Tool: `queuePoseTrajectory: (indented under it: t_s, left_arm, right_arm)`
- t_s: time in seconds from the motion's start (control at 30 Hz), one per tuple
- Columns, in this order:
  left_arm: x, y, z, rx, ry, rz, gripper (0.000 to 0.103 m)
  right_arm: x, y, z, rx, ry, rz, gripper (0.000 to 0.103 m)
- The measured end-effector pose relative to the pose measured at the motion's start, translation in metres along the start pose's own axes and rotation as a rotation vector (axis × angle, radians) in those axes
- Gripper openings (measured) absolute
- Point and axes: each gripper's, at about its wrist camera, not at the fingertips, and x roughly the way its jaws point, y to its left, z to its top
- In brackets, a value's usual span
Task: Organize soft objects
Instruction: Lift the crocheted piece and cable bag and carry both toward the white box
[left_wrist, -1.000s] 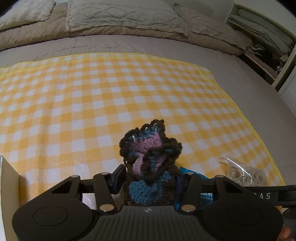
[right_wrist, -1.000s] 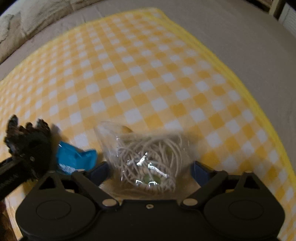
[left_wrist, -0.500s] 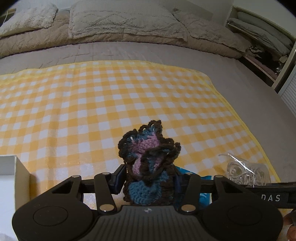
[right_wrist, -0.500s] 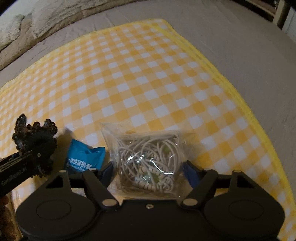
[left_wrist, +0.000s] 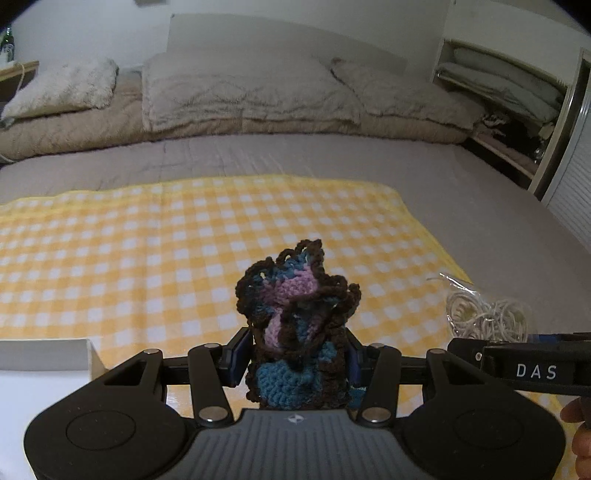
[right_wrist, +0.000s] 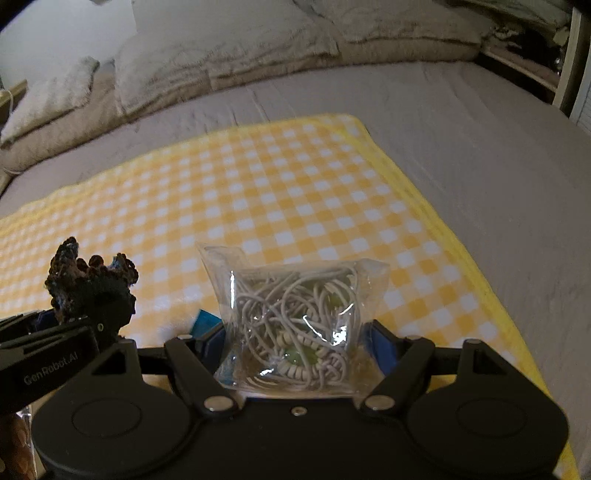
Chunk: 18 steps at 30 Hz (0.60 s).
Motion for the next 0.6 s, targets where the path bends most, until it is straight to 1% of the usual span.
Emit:
queuePoseTrajectory:
  t_s: [0.17,0.37,0.6]
  left_arm:
    - [-0.024,0.005,0.006,-0.011,-0.047,0.013,0.051]
    - [-0.051,0.018,0.007,-0.045,-0.096,0.03,0.051]
    - [-0.073,0.035,0.005,-0.069,-0.118,0.062,0.051]
  right_arm:
    - [-0.018,0.005,0.001,-0.016,-0.064,0.012,0.078]
    - [-0.034,0.011,0.001,-0.022,-0.103,0.043,0.078]
    - [-0.047,0.023,0.001,-0.034,-0.136,0.084,0.078]
